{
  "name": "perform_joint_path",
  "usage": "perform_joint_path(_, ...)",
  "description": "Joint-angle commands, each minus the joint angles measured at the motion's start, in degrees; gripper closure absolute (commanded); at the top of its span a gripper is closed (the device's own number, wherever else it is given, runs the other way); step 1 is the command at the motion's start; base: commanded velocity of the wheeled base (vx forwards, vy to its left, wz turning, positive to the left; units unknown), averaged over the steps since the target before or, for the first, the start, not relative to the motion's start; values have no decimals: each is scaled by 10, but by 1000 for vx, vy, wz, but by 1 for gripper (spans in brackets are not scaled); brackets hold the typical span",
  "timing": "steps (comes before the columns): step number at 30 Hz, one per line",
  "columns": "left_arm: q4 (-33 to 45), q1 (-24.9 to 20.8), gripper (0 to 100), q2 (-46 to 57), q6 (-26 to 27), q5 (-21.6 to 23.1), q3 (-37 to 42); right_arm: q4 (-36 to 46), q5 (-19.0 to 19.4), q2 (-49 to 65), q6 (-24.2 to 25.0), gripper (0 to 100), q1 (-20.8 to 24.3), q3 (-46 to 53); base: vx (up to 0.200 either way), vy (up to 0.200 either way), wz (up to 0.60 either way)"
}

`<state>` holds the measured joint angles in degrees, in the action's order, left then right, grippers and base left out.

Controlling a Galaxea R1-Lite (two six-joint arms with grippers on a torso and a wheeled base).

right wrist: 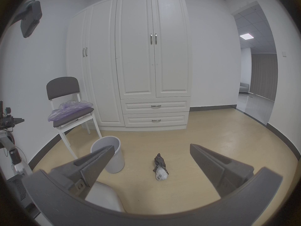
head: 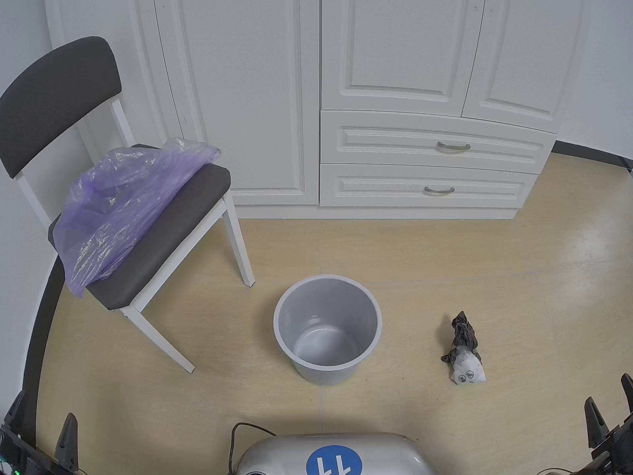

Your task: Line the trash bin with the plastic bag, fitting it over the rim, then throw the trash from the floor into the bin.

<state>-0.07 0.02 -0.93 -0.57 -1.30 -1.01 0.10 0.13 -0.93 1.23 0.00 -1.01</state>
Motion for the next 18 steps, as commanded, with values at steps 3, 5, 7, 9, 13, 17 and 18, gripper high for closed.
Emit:
perform_joint_path(3, 0, 1, 0, 9, 0, 0, 10, 0, 1, 9, -3, 0, 0, 10, 0, 0, 0)
perform_joint_path(5, 0, 0, 0, 9, 2, 0, 10, 0, 1, 9, -3, 0, 0, 10, 0, 0, 0)
perform_joint_path(7, 1, 0, 0, 9, 6, 2, 10, 0, 1, 9, -3, 0, 0, 10, 0, 0, 0)
perform_joint_path(9, 1, 0, 0, 9, 4, 2, 10, -1, 1, 9, -5, 0, 0, 10, 0, 0, 0)
perform_joint_path(13, 0, 1, 0, 9, 8, 2, 10, 1, 6, 8, -27, 0, -2, 9, 0, 0, 0)
perform_joint_path(17, -4, 0, 0, 9, 33, 25, 10, 1, 11, 9, -36, 0, -1, 9, 0, 0, 0)
perform_joint_path(18, -3, 0, 0, 9, 33, 25, 10, 1, 10, 9, -36, 0, -1, 9, 0, 0, 0)
